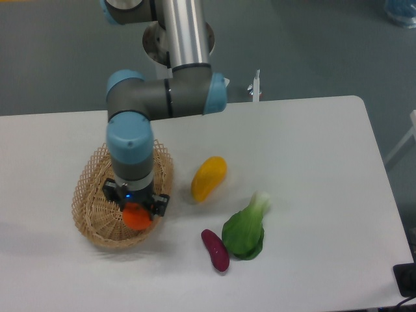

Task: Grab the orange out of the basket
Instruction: 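Lift the orange out of the basket and carry it away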

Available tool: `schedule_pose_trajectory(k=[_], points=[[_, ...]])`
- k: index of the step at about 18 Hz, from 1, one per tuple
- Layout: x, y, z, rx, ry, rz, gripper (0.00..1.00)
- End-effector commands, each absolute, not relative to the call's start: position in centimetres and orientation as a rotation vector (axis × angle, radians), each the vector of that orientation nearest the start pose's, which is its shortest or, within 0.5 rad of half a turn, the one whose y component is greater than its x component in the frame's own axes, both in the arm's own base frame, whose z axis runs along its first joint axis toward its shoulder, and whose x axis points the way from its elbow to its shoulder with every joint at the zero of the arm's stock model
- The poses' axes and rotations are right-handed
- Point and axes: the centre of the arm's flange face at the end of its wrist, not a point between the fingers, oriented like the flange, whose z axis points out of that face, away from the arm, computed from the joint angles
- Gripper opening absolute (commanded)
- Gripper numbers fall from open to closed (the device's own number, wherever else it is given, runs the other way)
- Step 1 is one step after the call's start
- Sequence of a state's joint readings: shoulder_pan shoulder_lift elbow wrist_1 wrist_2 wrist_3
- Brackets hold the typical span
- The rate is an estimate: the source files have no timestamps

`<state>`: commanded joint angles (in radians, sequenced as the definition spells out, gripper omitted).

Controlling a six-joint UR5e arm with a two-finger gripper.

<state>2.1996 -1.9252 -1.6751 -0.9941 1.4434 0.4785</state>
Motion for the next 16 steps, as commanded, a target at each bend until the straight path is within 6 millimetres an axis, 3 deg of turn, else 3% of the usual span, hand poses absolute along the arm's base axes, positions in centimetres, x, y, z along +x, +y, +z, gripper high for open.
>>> schedule_pose_trajectory(k=[4, 9, 16], points=[[-27.7, 55.8, 31.9, -2.941, -0.210, -0.025, 0.33], [-32.3, 53.6, 32.4, -2.937, -0.235, 0.032, 0.33], [-40.2, 48.0, 32.6, -2.964, -0.119, 0.103, 0.35]])
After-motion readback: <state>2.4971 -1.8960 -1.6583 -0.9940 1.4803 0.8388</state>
